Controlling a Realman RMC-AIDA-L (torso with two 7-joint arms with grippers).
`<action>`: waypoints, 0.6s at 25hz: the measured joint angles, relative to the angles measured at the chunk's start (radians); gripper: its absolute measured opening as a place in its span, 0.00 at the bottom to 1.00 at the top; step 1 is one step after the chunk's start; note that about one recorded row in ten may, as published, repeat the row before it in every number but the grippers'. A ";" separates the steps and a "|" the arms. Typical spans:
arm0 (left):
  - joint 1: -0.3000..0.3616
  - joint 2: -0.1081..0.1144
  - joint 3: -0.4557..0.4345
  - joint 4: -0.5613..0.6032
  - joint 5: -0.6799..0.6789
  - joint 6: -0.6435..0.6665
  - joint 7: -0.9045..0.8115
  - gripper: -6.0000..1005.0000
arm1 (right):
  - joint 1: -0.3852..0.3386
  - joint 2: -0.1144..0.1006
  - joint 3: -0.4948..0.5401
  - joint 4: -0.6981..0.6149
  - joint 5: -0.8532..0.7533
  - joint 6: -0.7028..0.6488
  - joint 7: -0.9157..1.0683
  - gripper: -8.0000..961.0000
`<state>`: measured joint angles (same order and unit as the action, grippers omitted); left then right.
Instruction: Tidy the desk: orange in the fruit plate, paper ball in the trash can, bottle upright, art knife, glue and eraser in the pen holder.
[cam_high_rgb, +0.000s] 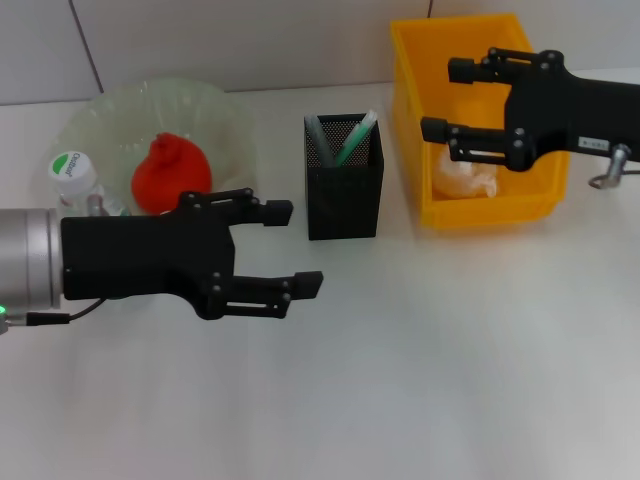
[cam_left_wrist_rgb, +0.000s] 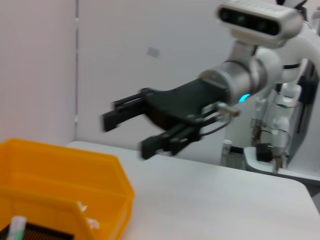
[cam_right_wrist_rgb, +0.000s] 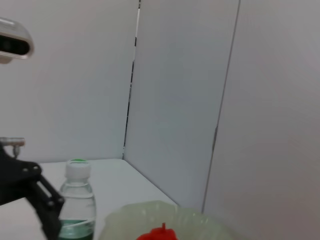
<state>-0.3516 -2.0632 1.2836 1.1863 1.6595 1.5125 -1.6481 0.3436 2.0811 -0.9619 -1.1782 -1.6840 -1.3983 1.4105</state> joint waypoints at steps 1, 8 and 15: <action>0.005 0.001 -0.005 0.000 0.001 0.000 0.000 0.84 | -0.020 0.001 0.005 -0.028 -0.001 -0.038 0.018 0.74; 0.045 0.004 -0.022 -0.002 0.002 0.004 0.005 0.84 | -0.049 0.004 0.014 -0.074 -0.041 -0.161 0.081 0.74; 0.078 0.014 -0.033 -0.002 0.005 0.017 0.026 0.84 | -0.054 0.007 0.003 -0.079 -0.132 -0.280 0.126 0.74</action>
<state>-0.2734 -2.0489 1.2509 1.1843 1.6642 1.5300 -1.6220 0.2899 2.0879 -0.9585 -1.2571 -1.8163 -1.6784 1.5364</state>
